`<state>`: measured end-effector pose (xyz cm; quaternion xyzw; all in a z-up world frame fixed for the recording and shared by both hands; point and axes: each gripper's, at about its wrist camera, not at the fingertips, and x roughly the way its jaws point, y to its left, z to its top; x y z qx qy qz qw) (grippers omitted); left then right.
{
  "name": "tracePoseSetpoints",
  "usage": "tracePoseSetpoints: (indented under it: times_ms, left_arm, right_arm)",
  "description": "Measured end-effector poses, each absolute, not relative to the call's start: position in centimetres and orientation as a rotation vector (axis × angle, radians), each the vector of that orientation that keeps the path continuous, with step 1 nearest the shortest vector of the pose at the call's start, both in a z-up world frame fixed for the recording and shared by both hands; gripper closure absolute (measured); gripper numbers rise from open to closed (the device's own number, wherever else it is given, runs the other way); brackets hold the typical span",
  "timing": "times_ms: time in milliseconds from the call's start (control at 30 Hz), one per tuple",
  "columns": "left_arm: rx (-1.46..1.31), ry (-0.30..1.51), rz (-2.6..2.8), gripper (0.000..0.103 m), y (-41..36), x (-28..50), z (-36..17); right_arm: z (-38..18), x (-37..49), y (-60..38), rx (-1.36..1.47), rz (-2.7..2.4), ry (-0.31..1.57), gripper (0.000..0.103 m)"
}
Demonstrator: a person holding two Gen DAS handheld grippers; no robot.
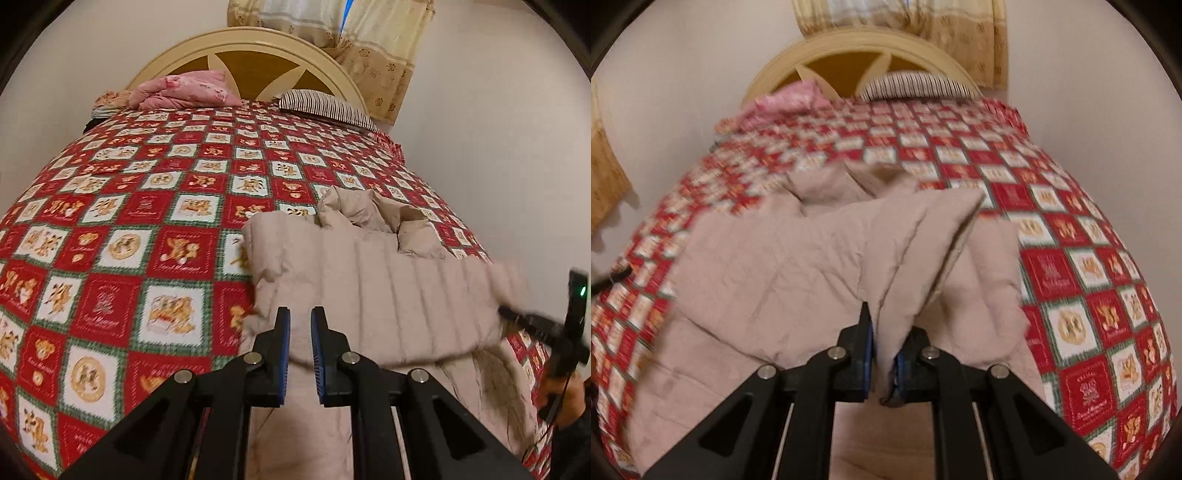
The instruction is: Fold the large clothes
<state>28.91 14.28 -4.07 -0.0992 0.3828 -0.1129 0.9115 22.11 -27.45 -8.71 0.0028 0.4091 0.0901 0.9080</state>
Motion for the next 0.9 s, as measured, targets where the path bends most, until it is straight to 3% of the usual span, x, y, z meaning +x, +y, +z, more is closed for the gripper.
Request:
tracePoseSetpoints:
  times_ms: [233,733,900]
  left_arm:
    - [-0.176,0.863,-0.187,0.092,10.8,33.5,-5.6]
    - [-0.245,0.874,-0.11,0.092,14.2,33.8,-6.5]
    - [-0.234,0.887,-0.113,0.092,13.7,31.8,-7.2]
  right_arm:
    - [-14.5,23.6,-26.5,-0.079,0.089,0.886,0.09]
    - [-15.5,24.9,-30.5,0.059,-0.001,0.89,0.089]
    - [-15.1,24.0,-29.2,0.009,0.081,0.859,0.08]
